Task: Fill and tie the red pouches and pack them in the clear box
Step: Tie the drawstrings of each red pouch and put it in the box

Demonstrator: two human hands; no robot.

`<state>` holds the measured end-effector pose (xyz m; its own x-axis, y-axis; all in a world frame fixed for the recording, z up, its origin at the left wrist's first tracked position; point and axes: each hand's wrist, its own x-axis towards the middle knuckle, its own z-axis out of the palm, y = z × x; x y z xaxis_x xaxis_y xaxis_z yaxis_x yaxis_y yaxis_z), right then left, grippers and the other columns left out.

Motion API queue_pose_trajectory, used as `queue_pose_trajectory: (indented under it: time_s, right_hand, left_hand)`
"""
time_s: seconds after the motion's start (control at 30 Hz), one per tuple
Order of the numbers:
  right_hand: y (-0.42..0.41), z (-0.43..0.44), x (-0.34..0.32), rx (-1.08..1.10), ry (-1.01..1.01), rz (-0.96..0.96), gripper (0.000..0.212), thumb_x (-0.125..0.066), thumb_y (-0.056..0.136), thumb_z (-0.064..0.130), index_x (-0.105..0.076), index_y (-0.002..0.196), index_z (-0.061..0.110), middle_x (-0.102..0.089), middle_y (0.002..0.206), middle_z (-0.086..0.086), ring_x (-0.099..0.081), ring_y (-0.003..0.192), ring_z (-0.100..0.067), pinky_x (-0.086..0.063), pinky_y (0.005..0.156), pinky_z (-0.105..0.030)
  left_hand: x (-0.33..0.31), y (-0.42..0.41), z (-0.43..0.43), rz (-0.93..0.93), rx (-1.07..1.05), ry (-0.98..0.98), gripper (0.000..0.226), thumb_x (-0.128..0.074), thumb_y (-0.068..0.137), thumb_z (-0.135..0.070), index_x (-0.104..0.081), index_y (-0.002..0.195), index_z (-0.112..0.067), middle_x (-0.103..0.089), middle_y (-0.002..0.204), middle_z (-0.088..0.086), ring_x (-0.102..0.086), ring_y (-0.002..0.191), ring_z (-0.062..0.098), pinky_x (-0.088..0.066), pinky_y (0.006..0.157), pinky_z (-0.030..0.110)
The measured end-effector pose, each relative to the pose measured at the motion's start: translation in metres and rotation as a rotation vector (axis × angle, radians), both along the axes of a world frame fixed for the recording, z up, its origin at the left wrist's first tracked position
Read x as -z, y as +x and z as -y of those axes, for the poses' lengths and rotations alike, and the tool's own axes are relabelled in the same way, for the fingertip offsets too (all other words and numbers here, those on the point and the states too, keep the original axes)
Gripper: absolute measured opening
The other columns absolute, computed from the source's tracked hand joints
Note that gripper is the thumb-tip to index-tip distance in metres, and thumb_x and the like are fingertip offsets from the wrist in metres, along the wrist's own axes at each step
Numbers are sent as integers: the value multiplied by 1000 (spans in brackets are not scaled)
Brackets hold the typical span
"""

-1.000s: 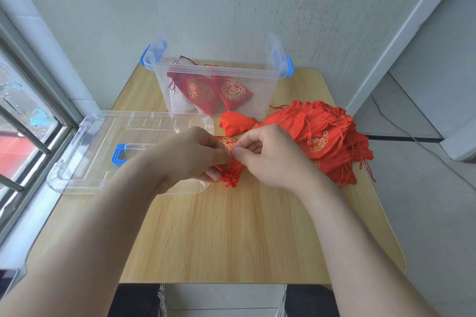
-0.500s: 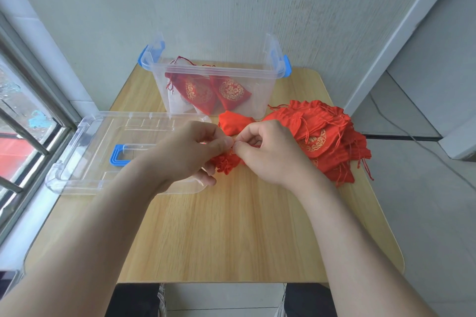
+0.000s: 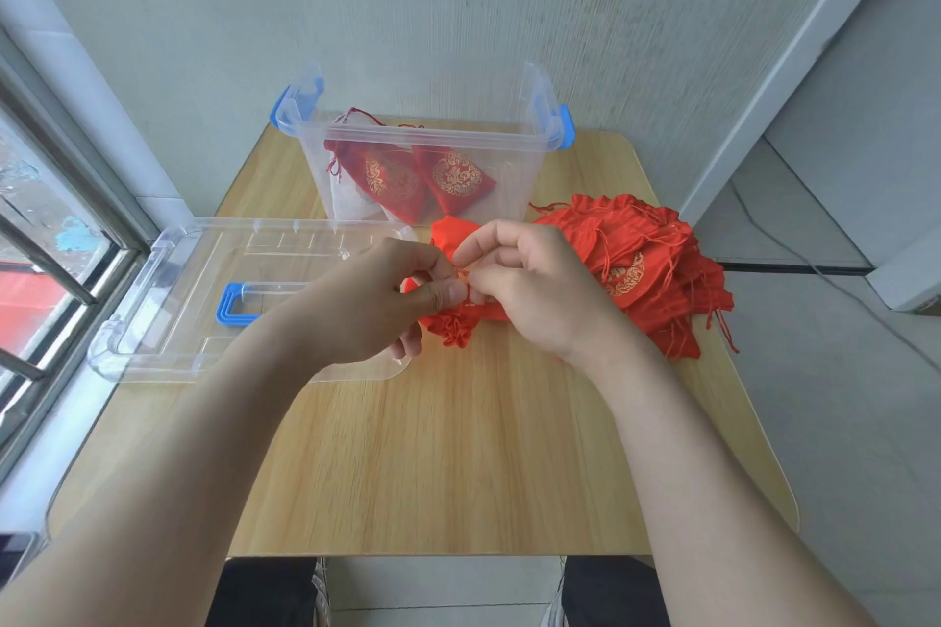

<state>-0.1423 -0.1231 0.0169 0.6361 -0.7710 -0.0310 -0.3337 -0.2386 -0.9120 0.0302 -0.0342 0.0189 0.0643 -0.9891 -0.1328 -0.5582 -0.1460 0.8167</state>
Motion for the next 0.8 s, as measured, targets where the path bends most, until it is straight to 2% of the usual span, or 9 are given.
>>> queue_pose_trajectory:
  time_s: [0.1, 0.2, 0.3, 0.37, 0.5, 0.7, 0.8]
  right_hand:
    - [0, 1, 0, 8, 17, 19, 23, -59, 94, 0, -71, 95, 20, -71, 68, 4, -65, 69, -5, -51, 77, -30]
    - [1, 1, 1, 6, 38, 38, 19, -60, 90, 5, -71, 93, 21, -73, 71, 2, -67, 70, -7, -57, 81, -40]
    - [1, 1, 1, 19, 51, 43, 18, -62, 89, 6, -72, 93, 20, -75, 73, -1, -69, 72, -9, -59, 88, -46]
    - [0, 2, -1, 25, 63, 44, 19, -62, 93, 1, -72, 94, 17, -74, 72, -1, -67, 70, -9, -58, 82, -40]
    - [1, 2, -1, 32, 74, 41, 18, -63, 94, 1, -71, 93, 18, -70, 67, 3, -63, 64, -4, -49, 72, -27]
    - [1, 2, -3, 65, 134, 104, 13, -67, 98, 7, -73, 96, 18, -69, 67, 5, -59, 61, -4, -47, 67, -22]
    - [0, 4, -6, 140, 309, 280, 12, -66, 101, 10, -72, 107, 18, -78, 84, 0, -67, 72, -13, -50, 73, -28]
  left_hand:
    - [1, 0, 0, -6, 25, -5, 20, -64, 103, -36, -70, 84, -34, -68, 81, -8, -72, 62, 20, -63, 61, 37]
    - [2, 0, 0, -6, 49, -16, 19, -64, 104, -36, -69, 86, -32, -66, 77, -13, -72, 62, 19, -61, 63, 38]
    - [3, 1, 1, 21, 77, -36, 18, -63, 104, -34, -70, 88, -29, -65, 78, -13, -68, 64, 15, -57, 62, 29]
    - [4, 3, 2, 30, 86, -54, 18, -62, 105, -32, -71, 92, -25, -66, 82, -12, -64, 66, 10, -52, 64, 21]
    - [5, 3, 1, 9, 101, -45, 19, -60, 107, -31, -69, 92, -22, -63, 78, -16, -59, 67, 6, -51, 66, 18]
    - [6, 0, 1, 19, 90, -29, 23, -58, 108, -33, -65, 90, -21, -58, 73, -20, -54, 66, 5, -44, 64, 12]
    - [3, 0, 1, 12, 57, -44, 25, -58, 108, -29, -64, 87, -17, -58, 66, -22, -50, 60, 0, -40, 61, 9]
